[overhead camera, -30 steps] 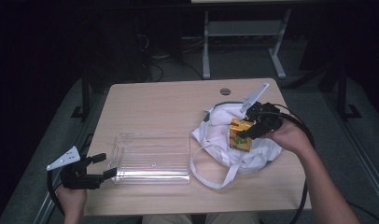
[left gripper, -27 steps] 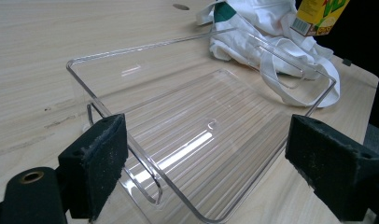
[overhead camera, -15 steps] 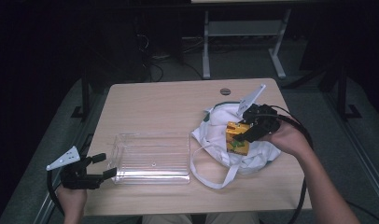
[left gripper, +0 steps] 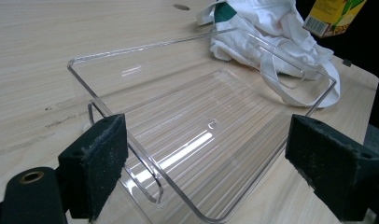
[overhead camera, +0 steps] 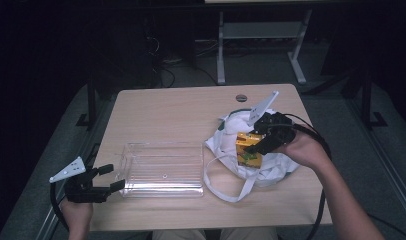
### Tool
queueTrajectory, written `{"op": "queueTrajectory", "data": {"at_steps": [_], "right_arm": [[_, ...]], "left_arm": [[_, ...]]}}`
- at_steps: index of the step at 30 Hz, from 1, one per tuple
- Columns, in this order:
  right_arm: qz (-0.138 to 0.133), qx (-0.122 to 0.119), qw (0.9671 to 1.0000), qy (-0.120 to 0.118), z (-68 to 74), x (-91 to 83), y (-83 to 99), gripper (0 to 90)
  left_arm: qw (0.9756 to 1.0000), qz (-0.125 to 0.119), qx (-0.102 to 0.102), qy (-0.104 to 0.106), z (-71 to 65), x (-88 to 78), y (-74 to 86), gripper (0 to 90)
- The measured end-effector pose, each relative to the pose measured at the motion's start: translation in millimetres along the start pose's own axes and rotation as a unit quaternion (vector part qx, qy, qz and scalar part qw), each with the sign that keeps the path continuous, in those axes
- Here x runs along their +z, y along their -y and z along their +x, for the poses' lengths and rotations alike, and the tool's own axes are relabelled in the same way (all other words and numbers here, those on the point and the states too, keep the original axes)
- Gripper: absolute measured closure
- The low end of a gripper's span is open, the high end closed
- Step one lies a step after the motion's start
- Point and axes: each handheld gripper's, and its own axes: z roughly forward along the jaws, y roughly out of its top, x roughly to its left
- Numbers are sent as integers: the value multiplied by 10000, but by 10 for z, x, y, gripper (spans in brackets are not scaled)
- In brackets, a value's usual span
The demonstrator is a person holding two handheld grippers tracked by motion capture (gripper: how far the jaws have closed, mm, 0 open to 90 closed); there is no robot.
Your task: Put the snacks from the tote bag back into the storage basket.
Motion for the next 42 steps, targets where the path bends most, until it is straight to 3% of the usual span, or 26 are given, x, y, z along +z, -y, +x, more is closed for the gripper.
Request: {"op": "queueTrajectory", "data": {"at_steps": [42], "right_arm": [[-41, -302, 9995, -120, 359, -58, -482, 510]], "left_arm": [[10000, 29, 24, -10, 1, -9, -6, 128]]}}
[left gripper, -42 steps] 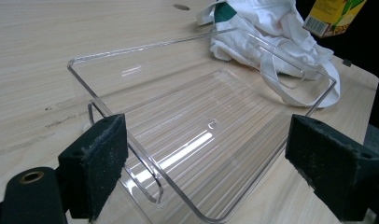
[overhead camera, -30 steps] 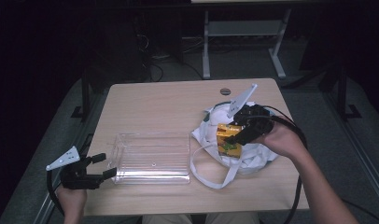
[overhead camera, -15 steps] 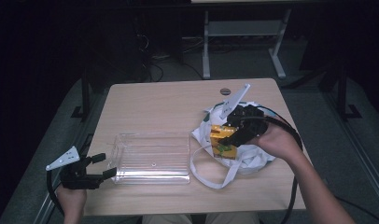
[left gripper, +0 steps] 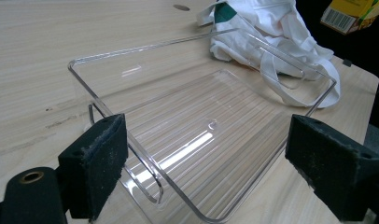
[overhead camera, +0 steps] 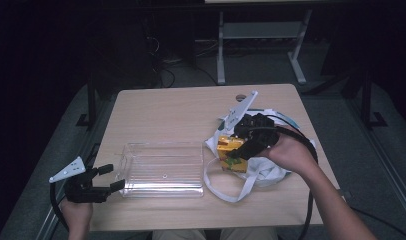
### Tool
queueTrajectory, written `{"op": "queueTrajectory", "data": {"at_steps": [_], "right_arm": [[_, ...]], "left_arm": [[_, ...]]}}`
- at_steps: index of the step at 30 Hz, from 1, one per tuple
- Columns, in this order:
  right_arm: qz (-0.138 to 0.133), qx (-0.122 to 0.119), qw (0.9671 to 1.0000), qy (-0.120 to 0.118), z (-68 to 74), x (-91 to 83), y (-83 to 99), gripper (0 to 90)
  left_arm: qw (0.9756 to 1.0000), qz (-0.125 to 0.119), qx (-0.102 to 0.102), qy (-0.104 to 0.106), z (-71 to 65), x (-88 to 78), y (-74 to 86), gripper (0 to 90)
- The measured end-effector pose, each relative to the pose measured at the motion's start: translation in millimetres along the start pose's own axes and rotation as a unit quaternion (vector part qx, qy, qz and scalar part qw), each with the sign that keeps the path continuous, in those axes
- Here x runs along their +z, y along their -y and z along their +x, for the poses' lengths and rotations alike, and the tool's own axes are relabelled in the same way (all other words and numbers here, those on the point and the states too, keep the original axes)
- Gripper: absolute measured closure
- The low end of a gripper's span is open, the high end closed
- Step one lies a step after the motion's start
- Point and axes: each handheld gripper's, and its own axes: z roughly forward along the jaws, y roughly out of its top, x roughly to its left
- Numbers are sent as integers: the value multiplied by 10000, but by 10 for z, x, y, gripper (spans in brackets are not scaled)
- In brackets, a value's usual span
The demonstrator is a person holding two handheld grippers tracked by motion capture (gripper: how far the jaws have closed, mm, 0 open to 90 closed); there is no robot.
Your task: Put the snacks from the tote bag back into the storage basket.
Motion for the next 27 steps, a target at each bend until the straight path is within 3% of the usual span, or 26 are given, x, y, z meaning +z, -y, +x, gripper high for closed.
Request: {"op": "queueTrajectory", "data": {"at_steps": [27], "right_arm": [[-174, -322, 9991, -235, 111, 148, -321, 509]], "left_arm": [[10000, 6, -2, -13, 15, -13, 0, 128]]}}
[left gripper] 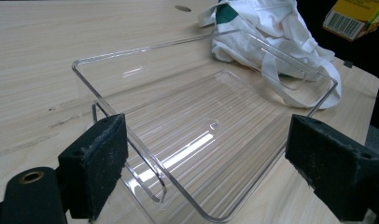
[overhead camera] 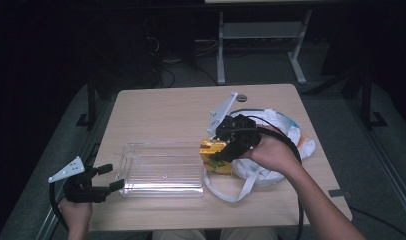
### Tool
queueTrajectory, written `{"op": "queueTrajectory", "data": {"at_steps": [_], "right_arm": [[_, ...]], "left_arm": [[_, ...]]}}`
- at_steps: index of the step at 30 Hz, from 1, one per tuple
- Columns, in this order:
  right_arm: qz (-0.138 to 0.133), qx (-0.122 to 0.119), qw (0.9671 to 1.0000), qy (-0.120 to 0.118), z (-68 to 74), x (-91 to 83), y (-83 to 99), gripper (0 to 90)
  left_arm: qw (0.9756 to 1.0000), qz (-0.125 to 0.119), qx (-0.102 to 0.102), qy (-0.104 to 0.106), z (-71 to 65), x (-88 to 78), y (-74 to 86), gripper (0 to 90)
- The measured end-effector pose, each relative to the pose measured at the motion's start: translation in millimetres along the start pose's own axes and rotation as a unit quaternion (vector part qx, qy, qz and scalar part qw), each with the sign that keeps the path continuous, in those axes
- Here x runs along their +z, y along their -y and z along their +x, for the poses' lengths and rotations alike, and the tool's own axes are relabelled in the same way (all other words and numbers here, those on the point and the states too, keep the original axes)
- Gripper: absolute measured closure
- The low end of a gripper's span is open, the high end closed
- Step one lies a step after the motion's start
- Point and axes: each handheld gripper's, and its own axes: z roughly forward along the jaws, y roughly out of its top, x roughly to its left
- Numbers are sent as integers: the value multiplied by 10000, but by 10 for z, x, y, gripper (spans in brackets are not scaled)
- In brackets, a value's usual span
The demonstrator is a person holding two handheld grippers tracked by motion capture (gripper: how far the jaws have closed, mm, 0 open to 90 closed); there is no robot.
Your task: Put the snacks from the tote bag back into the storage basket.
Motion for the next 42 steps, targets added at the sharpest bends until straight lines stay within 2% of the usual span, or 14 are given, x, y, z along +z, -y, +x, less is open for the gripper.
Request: {"op": "queueTrajectory", "data": {"at_steps": [24, 42], "right_arm": [[-56, -289, 9994, -192, 28, 260, -270, 508], [-9, -323, 9990, -295, 41, 431, -390, 508]], "left_arm": [[10000, -22, -30, 2, 7, -1, 1, 128], [10000, -31, -37, -1, 18, -5, 3, 128]]}}
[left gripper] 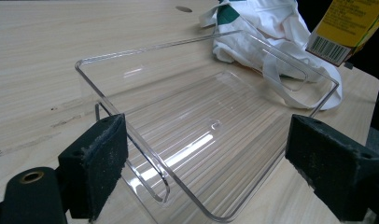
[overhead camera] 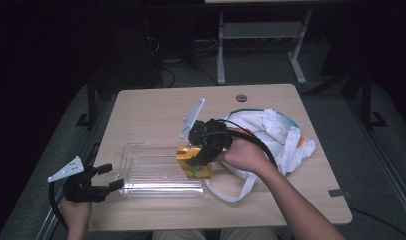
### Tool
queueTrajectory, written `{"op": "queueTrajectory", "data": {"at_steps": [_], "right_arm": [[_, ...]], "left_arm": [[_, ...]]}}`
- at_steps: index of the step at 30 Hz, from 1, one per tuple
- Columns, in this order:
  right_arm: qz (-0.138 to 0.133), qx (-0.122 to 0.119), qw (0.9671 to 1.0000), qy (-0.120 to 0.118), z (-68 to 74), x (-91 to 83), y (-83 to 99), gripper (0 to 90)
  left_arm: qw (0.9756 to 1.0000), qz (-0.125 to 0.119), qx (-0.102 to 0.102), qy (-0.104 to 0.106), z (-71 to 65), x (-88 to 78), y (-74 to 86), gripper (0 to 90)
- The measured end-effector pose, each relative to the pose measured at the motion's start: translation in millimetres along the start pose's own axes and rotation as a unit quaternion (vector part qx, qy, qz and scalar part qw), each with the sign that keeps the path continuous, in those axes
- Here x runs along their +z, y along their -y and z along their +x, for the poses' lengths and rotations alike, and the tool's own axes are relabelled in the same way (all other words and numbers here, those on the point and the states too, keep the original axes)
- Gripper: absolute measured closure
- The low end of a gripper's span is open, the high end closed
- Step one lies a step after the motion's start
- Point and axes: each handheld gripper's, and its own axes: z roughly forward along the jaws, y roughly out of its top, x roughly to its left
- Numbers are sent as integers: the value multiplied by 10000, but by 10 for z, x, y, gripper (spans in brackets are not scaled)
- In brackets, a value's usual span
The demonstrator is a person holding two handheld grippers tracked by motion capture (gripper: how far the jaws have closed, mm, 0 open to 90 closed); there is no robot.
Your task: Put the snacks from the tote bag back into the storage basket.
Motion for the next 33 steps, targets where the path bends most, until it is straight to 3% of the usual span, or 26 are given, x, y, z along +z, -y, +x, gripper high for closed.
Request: {"op": "queueTrajectory", "data": {"at_steps": [33], "right_arm": [[108, -128, 9996, -209, -15, 361, -178, 507]], "left_arm": [[10000, -49, -7, -8, 6, -12, 0, 128]]}}
